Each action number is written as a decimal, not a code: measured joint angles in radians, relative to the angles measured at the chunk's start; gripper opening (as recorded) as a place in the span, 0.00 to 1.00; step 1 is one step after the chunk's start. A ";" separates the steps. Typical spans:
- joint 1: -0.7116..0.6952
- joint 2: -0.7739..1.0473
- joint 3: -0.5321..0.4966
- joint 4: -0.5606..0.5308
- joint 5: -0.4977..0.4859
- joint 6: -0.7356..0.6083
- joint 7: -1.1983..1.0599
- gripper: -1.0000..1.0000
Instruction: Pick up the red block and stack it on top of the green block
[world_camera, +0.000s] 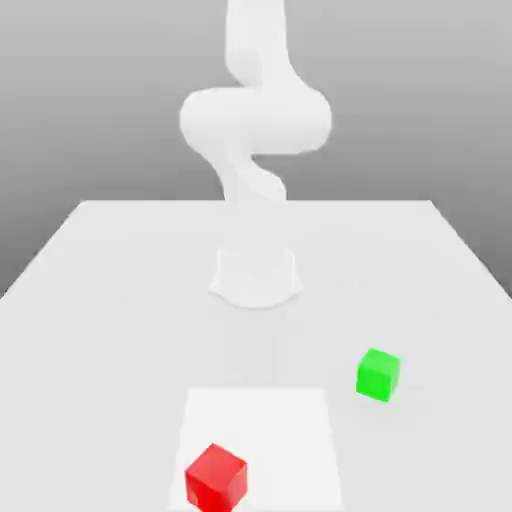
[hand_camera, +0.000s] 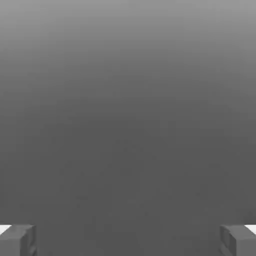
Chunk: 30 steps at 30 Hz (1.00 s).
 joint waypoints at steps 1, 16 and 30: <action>-0.011 0.039 0.007 -0.006 -0.002 0.014 0.021 0.50; -0.116 0.587 0.058 -0.086 -0.051 0.213 0.330 0.50; -0.117 1.090 0.027 -0.113 -0.044 0.474 0.499 0.00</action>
